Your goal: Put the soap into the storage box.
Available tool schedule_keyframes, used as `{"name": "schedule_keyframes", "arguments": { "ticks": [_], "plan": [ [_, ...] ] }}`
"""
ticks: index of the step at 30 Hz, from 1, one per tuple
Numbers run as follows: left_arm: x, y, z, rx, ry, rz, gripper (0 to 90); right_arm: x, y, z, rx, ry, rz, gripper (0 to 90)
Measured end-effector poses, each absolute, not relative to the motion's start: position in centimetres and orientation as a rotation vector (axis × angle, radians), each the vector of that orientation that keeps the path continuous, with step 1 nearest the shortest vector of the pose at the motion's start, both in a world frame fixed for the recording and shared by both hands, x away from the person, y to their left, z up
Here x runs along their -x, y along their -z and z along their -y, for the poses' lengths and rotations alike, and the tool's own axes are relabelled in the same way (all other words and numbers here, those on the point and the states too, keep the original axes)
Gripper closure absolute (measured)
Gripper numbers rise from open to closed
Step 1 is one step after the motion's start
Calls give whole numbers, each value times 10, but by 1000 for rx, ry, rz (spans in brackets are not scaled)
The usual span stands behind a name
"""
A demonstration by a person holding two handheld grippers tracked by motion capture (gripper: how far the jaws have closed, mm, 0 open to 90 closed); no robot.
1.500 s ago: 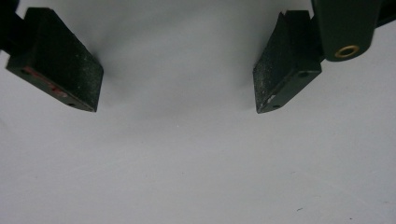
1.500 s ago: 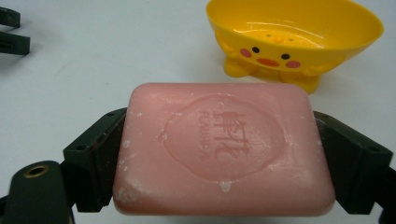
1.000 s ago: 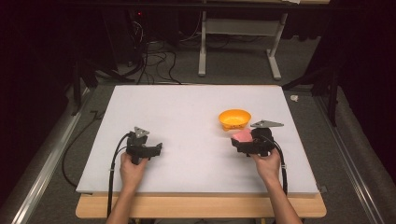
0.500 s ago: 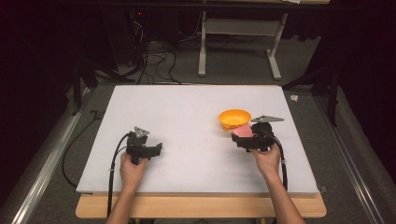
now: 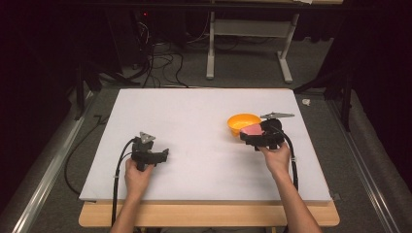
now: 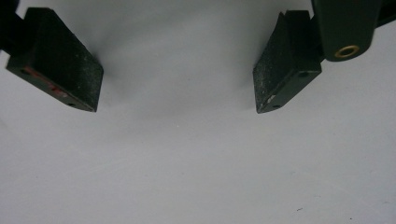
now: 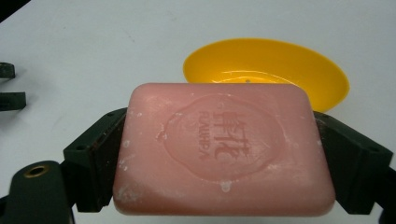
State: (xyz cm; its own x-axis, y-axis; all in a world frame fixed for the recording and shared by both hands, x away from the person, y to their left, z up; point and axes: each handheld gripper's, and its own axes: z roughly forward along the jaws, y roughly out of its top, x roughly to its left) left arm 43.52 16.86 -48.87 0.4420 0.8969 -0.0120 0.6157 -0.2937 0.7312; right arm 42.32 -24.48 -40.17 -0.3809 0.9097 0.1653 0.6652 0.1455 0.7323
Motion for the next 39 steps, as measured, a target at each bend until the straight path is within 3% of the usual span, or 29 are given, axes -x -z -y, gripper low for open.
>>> {"name": "schedule_keyframes", "arguments": {
  "ticks": [39],
  "plan": [
    [-435,489,-169,-2023,-535,-1266,166,-491,396,224,-1661,-936,-2106,136]
  ]
}}
